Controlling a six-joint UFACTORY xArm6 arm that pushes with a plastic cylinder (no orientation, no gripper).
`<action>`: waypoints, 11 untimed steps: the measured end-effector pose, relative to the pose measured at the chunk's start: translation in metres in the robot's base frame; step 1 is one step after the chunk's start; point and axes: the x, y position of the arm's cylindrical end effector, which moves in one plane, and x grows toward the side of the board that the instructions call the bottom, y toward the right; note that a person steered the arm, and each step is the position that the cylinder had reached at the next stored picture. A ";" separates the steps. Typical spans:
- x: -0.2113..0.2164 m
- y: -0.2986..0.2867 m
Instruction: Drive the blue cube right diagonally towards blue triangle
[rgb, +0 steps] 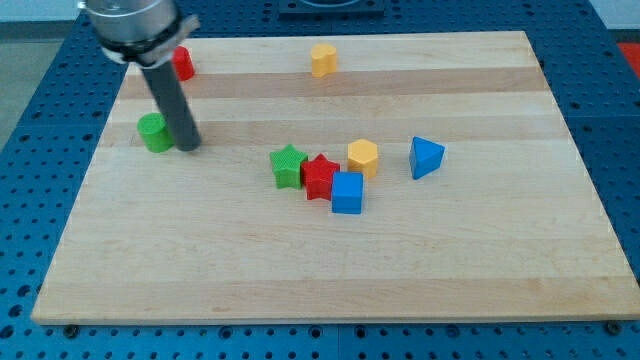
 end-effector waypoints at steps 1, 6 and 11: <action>0.000 0.023; 0.153 0.166; -0.020 0.177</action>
